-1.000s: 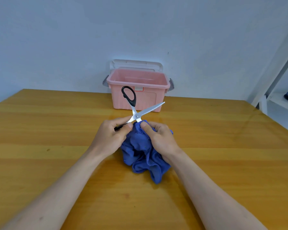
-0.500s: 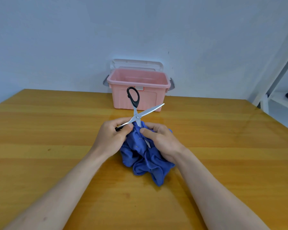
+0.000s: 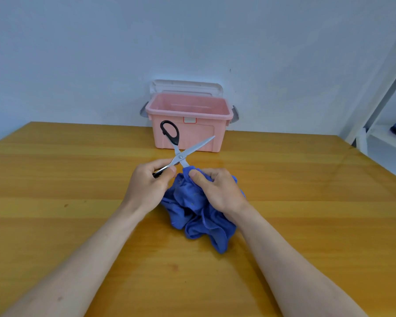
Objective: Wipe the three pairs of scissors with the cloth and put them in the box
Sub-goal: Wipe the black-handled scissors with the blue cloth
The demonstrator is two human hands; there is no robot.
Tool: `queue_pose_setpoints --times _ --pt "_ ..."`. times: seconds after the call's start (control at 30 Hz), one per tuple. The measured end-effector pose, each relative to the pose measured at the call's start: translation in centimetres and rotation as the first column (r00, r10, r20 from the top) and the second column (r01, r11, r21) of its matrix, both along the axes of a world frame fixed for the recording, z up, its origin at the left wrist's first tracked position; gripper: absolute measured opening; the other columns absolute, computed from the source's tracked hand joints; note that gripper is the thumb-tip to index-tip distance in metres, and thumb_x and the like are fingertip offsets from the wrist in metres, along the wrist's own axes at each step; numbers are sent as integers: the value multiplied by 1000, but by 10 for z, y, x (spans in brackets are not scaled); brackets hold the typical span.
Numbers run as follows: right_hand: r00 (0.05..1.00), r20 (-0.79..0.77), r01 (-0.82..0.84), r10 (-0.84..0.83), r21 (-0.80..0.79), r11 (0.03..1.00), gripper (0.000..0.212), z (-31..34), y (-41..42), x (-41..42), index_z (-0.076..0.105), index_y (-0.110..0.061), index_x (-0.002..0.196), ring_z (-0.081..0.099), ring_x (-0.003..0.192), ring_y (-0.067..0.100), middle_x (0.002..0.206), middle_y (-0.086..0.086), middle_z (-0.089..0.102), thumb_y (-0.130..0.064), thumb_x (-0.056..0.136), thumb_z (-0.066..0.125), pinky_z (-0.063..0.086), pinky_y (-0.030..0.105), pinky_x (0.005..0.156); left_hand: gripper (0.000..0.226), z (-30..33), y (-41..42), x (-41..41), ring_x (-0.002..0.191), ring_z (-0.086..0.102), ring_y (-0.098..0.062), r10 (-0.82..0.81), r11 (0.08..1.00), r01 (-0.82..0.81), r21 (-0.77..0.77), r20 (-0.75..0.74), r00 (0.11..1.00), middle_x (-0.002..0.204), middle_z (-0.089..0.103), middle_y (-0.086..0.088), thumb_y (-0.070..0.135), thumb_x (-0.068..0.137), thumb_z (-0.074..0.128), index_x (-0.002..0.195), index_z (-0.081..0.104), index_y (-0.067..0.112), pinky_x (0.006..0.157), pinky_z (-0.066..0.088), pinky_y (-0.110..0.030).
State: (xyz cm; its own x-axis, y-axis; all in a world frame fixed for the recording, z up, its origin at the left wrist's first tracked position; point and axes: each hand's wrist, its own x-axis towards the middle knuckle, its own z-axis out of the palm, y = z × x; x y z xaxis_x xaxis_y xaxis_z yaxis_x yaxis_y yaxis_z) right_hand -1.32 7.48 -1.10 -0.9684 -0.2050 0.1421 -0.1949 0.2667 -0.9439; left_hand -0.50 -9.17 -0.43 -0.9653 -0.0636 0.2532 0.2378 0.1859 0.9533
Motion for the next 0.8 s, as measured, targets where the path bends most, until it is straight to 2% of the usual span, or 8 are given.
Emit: queue_pose_setpoints --times 0.13,0.23,0.3,0.4,0.5,0.6,0.7,0.8 --pt "998 7 -59 60 -69 996 22 -3 5 -2 69 0 102 68 92 36 95 22 71 -16 100 54 56 47 86 23 3 0 -1 41 44 -3 8 1000 -8 5 -7 1000 44 48 18 6 96 54 101 72 19 46 34 -11" --pt "981 79 -157 177 -215 964 27 -1 6 3 67 -17 121 69 107 21 109 4 75 -6 100 52 54 35 96 40 1 -1 0 50 34 -20 -71 997 70 28 7 997 59 46 -4 9 97 54 86 75 41 46 30 -25" --pt "980 101 -147 171 -209 967 25 -3 6 2 67 -16 120 70 106 21 110 6 74 -10 101 53 54 38 97 42 1 1 1 55 31 -23 -103 995 103 18 10 995 67 43 -9 12 98 54 86 74 48 50 29 -34" --pt "995 79 -52 63 -142 988 21 -7 2 -1 69 -7 107 70 100 29 103 16 73 -21 101 55 55 46 93 38 4 4 3 53 31 -22 -122 992 122 -18 -4 993 55 38 -4 16 98 55 84 72 47 53 28 -36" --pt "1000 28 -5 8 -104 995 41 -2 -2 0 60 -2 75 59 63 23 66 11 60 -33 101 54 52 32 64 35 4 7 5 54 29 -22 -146 989 146 5 1 989 56 36 -4 15 98 54 89 73 43 51 26 -35" --pt "1000 -2 15 -15 -30 999 55 1 -4 -1 46 -1 64 37 51 15 58 7 40 -42 100 51 32 26 49 38 4 8 5 56 28 -23 -160 986 160 40 14 987 59 39 0 14 99 54 90 74 45 50 25 -33" --pt "998 27 -49 51 -72 996 56 -2 -4 -3 54 14 80 52 60 20 69 15 55 -38 102 50 45 30 58 47 5 7 5 57 27 -24 -132 991 131 41 17 991 60 37 -3 14 98 55 83 72 55 52 25 -33" --pt "989 87 -101 120 -202 974 34 -4 -2 -3 64 10 101 69 82 22 93 21 71 -20 103 50 57 32 78 47 5 4 4 54 29 -20 -77 996 77 42 3 997 57 35 -1 13 97 56 84 72 56 52 26 -31"
